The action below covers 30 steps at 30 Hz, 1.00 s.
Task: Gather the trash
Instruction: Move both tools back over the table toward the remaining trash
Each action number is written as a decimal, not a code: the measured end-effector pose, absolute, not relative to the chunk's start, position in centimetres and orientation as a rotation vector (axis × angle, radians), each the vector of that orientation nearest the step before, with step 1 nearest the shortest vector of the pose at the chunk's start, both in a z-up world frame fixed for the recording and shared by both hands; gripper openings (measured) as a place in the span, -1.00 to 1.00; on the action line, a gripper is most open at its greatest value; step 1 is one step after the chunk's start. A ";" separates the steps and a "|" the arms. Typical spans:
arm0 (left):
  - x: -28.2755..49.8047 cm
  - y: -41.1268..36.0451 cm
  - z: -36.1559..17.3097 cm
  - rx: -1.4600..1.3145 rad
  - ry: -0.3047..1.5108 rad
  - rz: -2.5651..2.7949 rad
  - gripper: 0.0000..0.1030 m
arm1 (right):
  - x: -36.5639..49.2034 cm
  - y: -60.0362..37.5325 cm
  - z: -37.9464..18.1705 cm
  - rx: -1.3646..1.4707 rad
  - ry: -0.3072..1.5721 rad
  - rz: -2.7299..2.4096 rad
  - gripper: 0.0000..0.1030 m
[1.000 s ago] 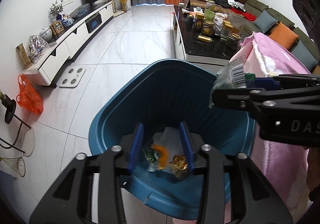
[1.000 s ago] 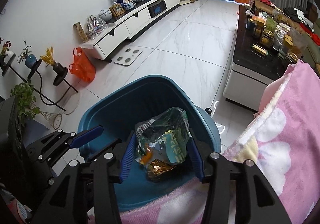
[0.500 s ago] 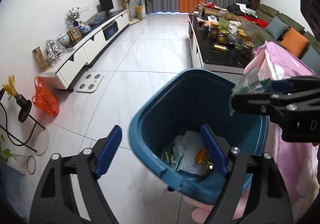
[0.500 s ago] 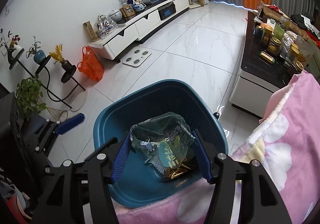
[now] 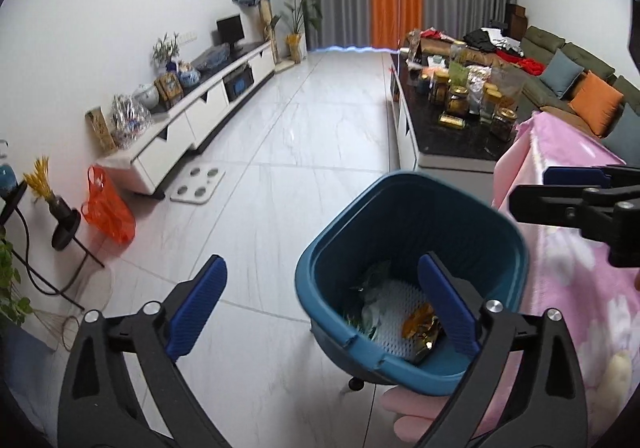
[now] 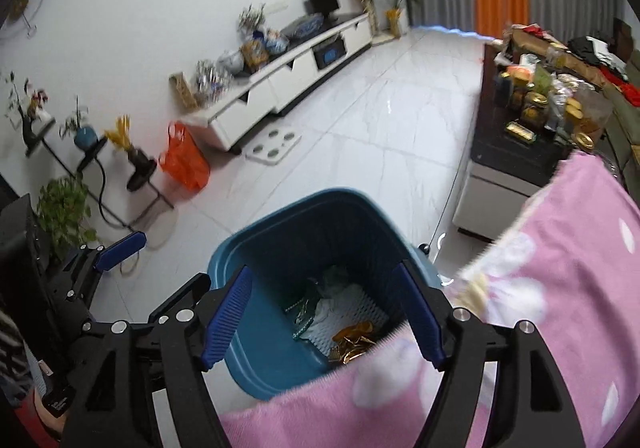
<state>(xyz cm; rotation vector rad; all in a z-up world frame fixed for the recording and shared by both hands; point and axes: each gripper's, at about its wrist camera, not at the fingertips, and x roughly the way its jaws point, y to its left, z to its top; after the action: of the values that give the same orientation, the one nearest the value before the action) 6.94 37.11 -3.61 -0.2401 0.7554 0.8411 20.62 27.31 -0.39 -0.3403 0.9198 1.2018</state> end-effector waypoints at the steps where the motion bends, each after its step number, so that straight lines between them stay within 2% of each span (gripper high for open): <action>1: 7.3 36.7 -3.1 -0.228 0.749 0.841 0.89 | 20.6 26.2 0.2 -0.328 0.894 1.195 0.49; 5: 8.4 34.7 -0.7 -0.188 0.722 0.828 0.89 | 20.6 20.9 2.1 -0.271 0.798 1.145 0.53; 15: 14.7 26.0 3.1 -0.090 0.685 0.702 0.89 | 19.8 5.2 4.3 -0.137 0.614 0.904 0.86; 23: 18.6 17.0 4.3 -0.033 0.669 0.564 0.89 | 18.4 -5.9 3.3 -0.099 0.553 0.706 0.86; 30: 21.4 11.4 2.8 0.002 0.705 0.469 0.89 | 16.8 -13.6 1.0 -0.025 0.561 0.586 0.86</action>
<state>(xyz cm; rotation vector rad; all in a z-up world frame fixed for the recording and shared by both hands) 21.37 11.39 2.83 0.0020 0.7045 0.4693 16.76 -13.64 0.97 -0.0253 0.5607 0.5865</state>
